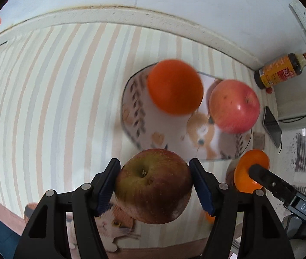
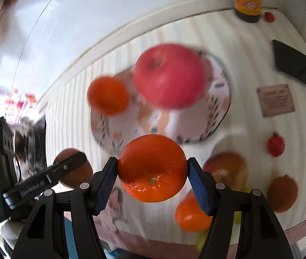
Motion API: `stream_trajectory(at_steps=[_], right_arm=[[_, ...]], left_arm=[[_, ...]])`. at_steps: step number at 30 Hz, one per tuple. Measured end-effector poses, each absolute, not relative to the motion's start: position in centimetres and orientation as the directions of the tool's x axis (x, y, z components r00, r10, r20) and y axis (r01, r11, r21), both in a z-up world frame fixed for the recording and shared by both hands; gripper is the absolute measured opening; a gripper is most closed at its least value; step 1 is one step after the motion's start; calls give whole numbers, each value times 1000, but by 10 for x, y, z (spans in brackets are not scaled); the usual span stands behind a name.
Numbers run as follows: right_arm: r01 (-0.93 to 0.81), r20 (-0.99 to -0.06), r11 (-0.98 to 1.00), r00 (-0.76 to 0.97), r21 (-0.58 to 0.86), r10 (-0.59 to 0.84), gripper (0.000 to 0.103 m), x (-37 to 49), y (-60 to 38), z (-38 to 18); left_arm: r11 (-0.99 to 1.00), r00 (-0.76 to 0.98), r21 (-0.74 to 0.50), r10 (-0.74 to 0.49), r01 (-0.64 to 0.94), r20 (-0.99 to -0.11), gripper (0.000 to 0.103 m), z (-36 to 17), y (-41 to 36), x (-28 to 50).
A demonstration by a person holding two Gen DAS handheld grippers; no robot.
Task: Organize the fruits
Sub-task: 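Carry the brown apple with the left tool while the right tool carries the tangerine onto the plate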
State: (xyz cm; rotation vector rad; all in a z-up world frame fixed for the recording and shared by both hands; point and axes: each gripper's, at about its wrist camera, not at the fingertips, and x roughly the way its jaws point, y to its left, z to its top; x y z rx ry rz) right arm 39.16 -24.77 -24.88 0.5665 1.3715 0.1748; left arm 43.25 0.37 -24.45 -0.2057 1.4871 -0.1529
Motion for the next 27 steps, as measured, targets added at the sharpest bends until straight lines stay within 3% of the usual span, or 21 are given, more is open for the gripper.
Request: stream_trajectory(at_steps=[9, 12, 13, 14, 15, 21, 27], right_arm=[[311, -856, 798, 210, 516, 472, 68, 433, -242, -287], [359, -826, 745, 209, 563, 523, 73, 437, -241, -301], [364, -813, 728, 224, 581, 537, 80, 436, -243, -302], [364, -814, 728, 229, 581, 534, 87, 436, -243, -302], [361, -822, 739, 237, 569, 518, 90, 435, -245, -298], [249, -932, 905, 208, 344, 297, 98, 430, -240, -276], [149, -958, 972, 249, 182, 141, 98, 416, -231, -251]], left_arm=[[974, 0, -222, -222, -56, -975, 64, -283, -10, 468], [965, -2, -252, -253, -65, -967, 65, -286, -10, 472], [965, 9, -255, -254, -58, -967, 70, -283, -12, 473], [965, 21, -258, -257, -45, -966, 86, -279, -13, 474], [966, 36, -258, -257, -30, -966, 97, -274, -14, 475], [990, 114, -141, -142, 22, -983, 98, -253, -17, 470], [998, 183, -66, -68, 19, -981, 98, -240, -12, 447]])
